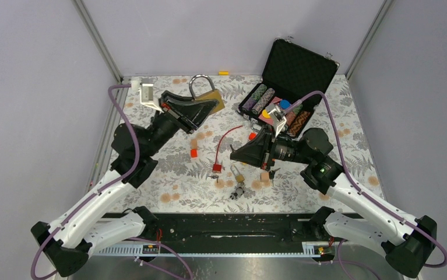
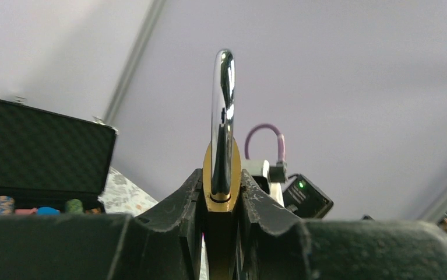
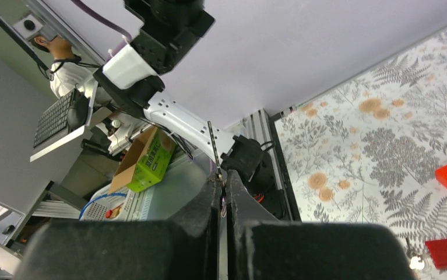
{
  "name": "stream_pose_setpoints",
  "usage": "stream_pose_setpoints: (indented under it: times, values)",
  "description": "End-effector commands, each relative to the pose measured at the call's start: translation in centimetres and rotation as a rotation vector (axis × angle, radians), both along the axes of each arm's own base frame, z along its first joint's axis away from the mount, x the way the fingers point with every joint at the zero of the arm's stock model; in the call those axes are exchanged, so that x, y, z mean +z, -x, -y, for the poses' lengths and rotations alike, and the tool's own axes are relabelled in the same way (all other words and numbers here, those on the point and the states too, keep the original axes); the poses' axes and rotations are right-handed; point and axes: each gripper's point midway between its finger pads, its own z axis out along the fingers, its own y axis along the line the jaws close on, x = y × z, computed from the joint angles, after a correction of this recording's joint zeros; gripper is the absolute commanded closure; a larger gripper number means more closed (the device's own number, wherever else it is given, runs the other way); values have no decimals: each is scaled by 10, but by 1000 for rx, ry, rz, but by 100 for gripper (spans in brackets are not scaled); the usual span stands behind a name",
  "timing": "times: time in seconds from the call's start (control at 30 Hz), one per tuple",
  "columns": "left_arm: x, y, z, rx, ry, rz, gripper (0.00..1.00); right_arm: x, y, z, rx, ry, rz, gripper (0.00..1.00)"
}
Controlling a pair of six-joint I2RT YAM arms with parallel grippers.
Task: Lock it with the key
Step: Place the key at the center of the board.
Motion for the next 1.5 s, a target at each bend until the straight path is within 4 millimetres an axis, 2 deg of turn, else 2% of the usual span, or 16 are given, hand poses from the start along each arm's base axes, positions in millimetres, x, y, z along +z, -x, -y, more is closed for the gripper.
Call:
stream_pose_setpoints:
  times: [0.0, 0.13, 0.27, 0.33, 0.43, 0.6, 0.73, 0.9, 0.93, 1.0, 1.1, 1.13, 1.37, 1.43, 1.47]
  values:
    - [-11, -34, -46, 301, 8, -103, 100, -8, -21, -8, -77, 58, -46, 100]
    - [-107, -57, -79, 513, -245, -383, 100, -22, -70, -23, -245, 137, -162, 100]
    - [-204, -57, -114, 633, -445, -665, 100, -41, -115, -50, -360, 198, -278, 100]
    - [-245, -55, -130, 667, -516, -775, 100, -70, -138, -69, -421, 269, -338, 100]
    - [-287, -55, -153, 705, -572, -897, 100, -105, -157, -102, -457, 351, -392, 100]
    - [-324, -68, -171, 744, -582, -984, 100, -163, -183, -146, -546, 518, -390, 100]
    - [-352, -87, -178, 749, -550, -1060, 100, -208, -198, -177, -540, 600, -427, 100]
    - [-382, -119, -203, 795, -499, -1144, 100, -241, -213, -211, -528, 643, -450, 100]
    - [-389, -124, -206, 791, -488, -1161, 100, -241, -217, -217, -530, 641, -450, 100]
    - [-399, -136, -207, 749, -468, -1181, 100, -262, -220, -222, -535, 676, -460, 100]
    - [-413, -148, -203, 671, -440, -1220, 100, -275, -229, -225, -560, 698, -446, 93]
    - [-415, -151, -198, 641, -435, -1222, 100, -277, -231, -228, -554, 707, -436, 91]
    - [-435, -159, -211, 616, -417, -1287, 100, -299, -234, -238, -541, 756, -472, 90]
    - [-440, -156, -216, 631, -421, -1317, 93, -306, -233, -237, -545, 775, -492, 90]
    - [-442, -155, -218, 638, -423, -1324, 86, -307, -233, -236, -547, 783, -498, 88]
